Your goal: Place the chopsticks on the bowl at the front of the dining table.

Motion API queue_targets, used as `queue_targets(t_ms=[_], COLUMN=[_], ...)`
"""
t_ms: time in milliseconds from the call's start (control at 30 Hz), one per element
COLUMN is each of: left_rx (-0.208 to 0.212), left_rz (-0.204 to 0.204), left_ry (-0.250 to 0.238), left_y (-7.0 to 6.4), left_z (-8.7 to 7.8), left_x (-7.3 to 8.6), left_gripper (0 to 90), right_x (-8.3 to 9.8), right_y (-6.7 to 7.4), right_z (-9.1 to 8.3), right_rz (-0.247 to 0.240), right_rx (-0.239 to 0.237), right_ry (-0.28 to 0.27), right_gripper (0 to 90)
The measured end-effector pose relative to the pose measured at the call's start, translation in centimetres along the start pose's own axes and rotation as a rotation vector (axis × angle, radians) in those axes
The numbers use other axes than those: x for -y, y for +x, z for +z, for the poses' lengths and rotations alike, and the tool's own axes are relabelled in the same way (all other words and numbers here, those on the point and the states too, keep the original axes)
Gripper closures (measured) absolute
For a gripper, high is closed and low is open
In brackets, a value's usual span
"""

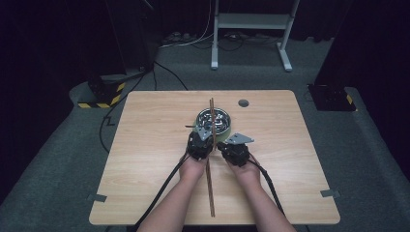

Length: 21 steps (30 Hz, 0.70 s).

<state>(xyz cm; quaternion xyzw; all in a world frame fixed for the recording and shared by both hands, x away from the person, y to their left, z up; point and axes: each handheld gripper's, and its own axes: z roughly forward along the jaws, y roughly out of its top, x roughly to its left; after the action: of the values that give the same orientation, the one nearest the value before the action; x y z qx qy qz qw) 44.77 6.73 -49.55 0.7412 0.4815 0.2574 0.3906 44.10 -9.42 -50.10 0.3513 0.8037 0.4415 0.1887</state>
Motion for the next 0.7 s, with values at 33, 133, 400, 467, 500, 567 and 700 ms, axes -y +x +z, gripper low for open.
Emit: queue_targets(t_ms=[33,133,400,467,500,567,700], left_rx=[0.003,0.002,0.005,0.007,0.008,0.009,0.009], left_rz=[0.001,0.011,0.019,0.025,0.024,0.024,0.028], left_ry=[0.001,0.005,0.008,0.005,0.005,0.005,0.006], left_y=[0.02,-0.08,0.03,0.04,0.05,0.02,0.09], left_z=[-0.02,-0.02,0.05,0.04,0.04,0.06,0.05], left_x=[-0.03,-0.09,-0.08,-0.1,-0.1,-0.07,-0.09], left_gripper=[76.1,76.2,76.1,76.1,76.1,76.2,76.3], right_x=[-0.01,-0.04,0.03,0.02,0.01,-0.02,-0.05], right_y=[0.0,-0.03,-0.25,-0.16,-0.16,-0.12,-0.03], right_z=[-0.01,-0.08,0.14,0.19,0.25,0.3,0.31], right_rz=[0.001,0.0,0.017,0.013,0.01,0.003,0.005], right_rx=[0.001,0.006,0.025,0.025,0.027,0.024,0.021], right_ry=[-0.001,-0.01,-0.002,0.0,-0.005,-0.005,0.001], right_gripper=[84.4,84.4,84.1,84.1,84.1,84.0,84.1])
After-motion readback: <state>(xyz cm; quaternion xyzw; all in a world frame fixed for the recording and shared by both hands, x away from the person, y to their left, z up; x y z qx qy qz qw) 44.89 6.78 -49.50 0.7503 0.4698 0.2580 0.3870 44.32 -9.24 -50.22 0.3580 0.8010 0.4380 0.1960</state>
